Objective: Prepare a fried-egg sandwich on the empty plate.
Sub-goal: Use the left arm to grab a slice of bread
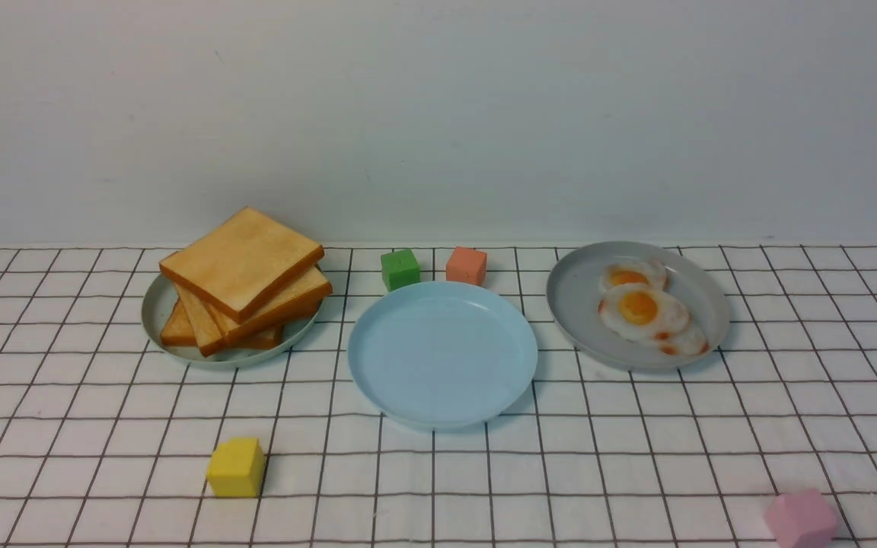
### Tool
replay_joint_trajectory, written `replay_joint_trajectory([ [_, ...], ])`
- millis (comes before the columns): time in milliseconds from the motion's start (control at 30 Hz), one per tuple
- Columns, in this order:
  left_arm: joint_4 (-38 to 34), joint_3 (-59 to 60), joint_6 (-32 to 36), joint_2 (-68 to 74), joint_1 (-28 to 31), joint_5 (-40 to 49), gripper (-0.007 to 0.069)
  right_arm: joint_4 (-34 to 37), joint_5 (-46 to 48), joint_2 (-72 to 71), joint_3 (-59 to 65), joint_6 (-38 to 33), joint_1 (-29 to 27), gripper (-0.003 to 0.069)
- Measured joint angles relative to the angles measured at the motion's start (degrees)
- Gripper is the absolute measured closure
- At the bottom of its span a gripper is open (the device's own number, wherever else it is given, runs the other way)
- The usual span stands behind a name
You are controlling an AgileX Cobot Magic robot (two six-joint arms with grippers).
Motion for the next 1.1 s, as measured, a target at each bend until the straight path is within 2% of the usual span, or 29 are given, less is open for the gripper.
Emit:
replay_joint_trajectory([
  [200,0.1,0.0,0.0,0.0,0.0,0.0,0.0386,0.0,0.0,0.0,0.0,0.0,0.0,0.0418],
  [533,8.8,0.0,2.1,0.0,0.0,-0.6,0.0386,0.0,0.0,0.0,0.0,0.0,0.0,0.0418],
  [600,7.4,0.1,0.4,0.0,0.0,-2.8,0.0386,0.0,0.0,0.0,0.0,0.0,0.0,0.0418],
  [700,-4.0,0.1,-8.2,0.0,0.0,-9.6,0.0386,0.0,0.0,0.0,0.0,0.0,0.0,0.0418],
  [867,-18.0,0.1,-16.4,0.0,0.0,-19.8,0.0386,0.0,0.0,0.0,0.0,0.0,0.0,0.0418],
  [967,-20.7,0.1,-17.3,0.0,0.0,-23.6,0.0386,0.0,0.0,0.0,0.0,0.0,0.0,0.0418],
  [1100,-19.1,0.0,-16.0,0.0,0.0,-23.6,0.0412,0.0,0.0,0.0,0.0,0.0,0.0,0.0418],
])
